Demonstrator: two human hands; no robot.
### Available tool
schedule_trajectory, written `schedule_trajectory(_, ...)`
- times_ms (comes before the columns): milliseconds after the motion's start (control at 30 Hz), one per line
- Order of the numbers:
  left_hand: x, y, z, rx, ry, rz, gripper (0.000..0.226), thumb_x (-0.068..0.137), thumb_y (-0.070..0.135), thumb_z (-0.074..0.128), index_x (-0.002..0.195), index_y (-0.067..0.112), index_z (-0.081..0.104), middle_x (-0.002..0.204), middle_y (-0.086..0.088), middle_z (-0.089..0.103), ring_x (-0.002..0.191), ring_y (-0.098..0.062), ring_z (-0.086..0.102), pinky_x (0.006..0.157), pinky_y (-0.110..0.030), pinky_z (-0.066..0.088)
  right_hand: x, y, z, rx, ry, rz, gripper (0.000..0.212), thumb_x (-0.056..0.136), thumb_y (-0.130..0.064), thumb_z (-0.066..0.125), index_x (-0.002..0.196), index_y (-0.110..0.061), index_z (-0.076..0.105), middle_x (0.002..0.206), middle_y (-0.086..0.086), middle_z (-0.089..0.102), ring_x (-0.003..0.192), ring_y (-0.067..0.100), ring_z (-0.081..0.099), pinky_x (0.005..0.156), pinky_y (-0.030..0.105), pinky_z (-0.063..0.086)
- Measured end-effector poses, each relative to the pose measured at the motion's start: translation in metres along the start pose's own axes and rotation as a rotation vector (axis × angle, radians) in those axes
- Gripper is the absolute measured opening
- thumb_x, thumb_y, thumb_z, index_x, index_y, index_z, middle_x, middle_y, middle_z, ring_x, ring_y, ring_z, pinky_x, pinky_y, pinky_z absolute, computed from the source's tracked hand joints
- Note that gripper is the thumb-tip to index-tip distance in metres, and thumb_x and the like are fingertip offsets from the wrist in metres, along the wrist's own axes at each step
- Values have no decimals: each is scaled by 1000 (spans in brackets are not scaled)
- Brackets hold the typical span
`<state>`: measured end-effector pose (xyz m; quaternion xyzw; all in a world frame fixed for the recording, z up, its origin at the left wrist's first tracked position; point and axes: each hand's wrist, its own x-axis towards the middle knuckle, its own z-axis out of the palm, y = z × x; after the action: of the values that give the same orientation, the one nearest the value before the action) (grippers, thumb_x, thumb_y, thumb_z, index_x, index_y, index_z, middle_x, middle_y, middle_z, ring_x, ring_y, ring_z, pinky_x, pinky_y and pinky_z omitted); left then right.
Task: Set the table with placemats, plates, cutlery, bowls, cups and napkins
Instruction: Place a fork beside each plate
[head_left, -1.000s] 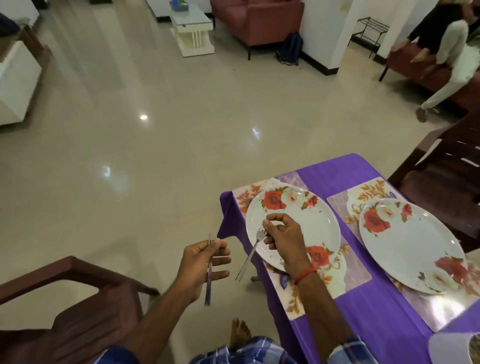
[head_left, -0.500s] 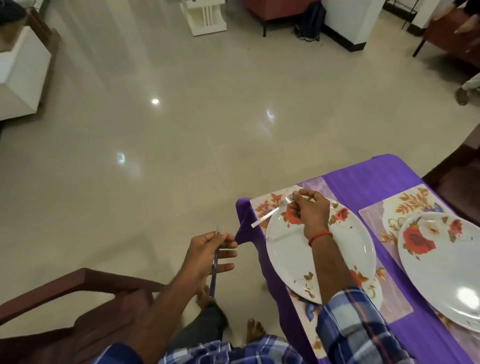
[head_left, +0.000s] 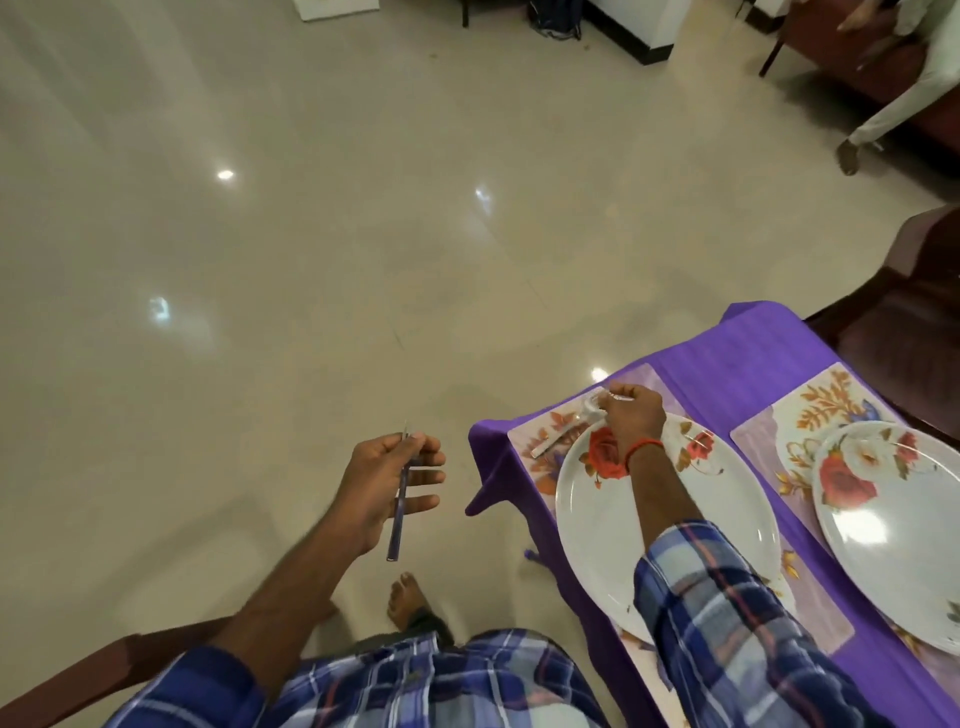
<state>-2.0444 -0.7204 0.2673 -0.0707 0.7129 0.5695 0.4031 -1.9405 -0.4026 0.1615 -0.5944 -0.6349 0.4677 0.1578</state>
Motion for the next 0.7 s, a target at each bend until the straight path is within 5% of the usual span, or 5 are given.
schedule_trajectory(233,37,18,-33,39,-48,-2,29,105,25,55,105,4,74,100,-14,77,97,-37,74,85,-57,61,-7,10,16,-382,92,-107,21,99,-32,60,107,-17,73,98,3,74,83,18,62,76,29,47)
schedule_trajectory(400,52,25,-36,69,-107,2,29,105,27,55,104,6,75,99,-13,78,94,-34,75,82,-53,63,-13,11,21,-483,147,-133,23,101,-35,56,104,-17,71,100,6,74,86,22,67,81,36,57)
schedule_trajectory(700,63,45,-42,61,-190,25,35,108,32,48,107,7,73,99,-13,77,93,-32,75,79,-50,63,-50,-11,19,-507,271,-231,29,98,-35,62,120,-17,67,122,13,62,106,28,62,85,37,54)
